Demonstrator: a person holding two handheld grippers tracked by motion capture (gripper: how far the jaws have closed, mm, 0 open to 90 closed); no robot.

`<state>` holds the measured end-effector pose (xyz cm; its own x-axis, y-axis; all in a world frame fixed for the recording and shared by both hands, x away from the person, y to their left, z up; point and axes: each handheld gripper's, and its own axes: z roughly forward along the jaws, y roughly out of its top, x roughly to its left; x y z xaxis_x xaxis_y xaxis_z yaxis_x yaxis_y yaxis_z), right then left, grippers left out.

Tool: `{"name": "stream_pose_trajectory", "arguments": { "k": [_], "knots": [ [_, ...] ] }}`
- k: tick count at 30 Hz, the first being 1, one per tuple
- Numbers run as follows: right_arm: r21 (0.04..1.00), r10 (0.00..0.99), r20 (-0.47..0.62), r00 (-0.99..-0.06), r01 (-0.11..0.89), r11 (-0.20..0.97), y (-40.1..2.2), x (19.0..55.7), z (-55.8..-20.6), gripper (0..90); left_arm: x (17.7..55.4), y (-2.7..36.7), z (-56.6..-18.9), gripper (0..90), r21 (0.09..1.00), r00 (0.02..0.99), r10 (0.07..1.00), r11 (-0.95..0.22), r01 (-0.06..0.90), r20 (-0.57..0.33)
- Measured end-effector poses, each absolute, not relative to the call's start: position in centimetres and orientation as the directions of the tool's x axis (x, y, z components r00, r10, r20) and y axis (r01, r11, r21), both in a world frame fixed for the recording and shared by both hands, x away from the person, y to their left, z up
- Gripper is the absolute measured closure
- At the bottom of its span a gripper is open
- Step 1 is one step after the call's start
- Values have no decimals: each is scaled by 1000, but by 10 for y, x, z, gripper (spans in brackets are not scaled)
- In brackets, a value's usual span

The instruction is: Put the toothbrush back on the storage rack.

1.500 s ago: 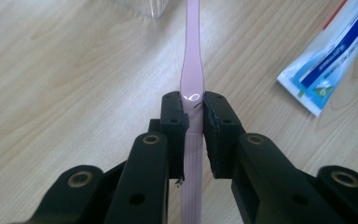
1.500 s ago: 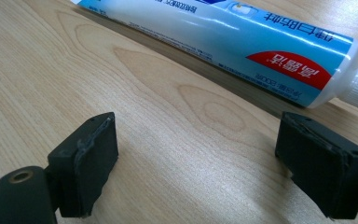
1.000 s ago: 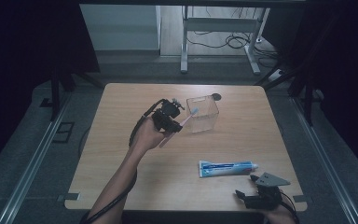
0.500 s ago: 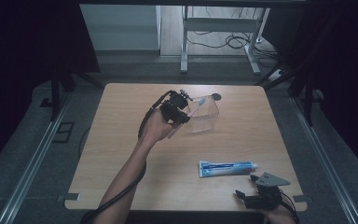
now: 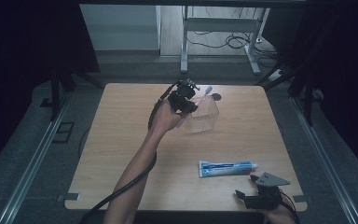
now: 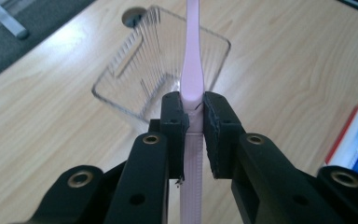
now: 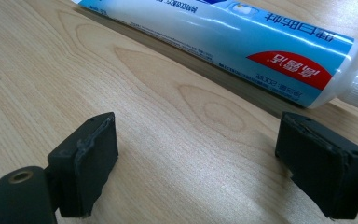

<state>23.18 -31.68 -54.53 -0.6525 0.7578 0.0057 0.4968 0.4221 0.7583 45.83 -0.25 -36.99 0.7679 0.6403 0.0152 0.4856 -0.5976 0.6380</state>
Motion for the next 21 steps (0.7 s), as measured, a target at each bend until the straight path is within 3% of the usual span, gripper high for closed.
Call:
{"name": "stream_pose_trajectory", "arguments": {
  "k": [21],
  "knots": [
    [759, 757, 6, -654, 496, 422, -317, 232, -545, 125, 486, -32, -369, 790, 712, 740, 672, -540, 449, 44]
  ]
}}
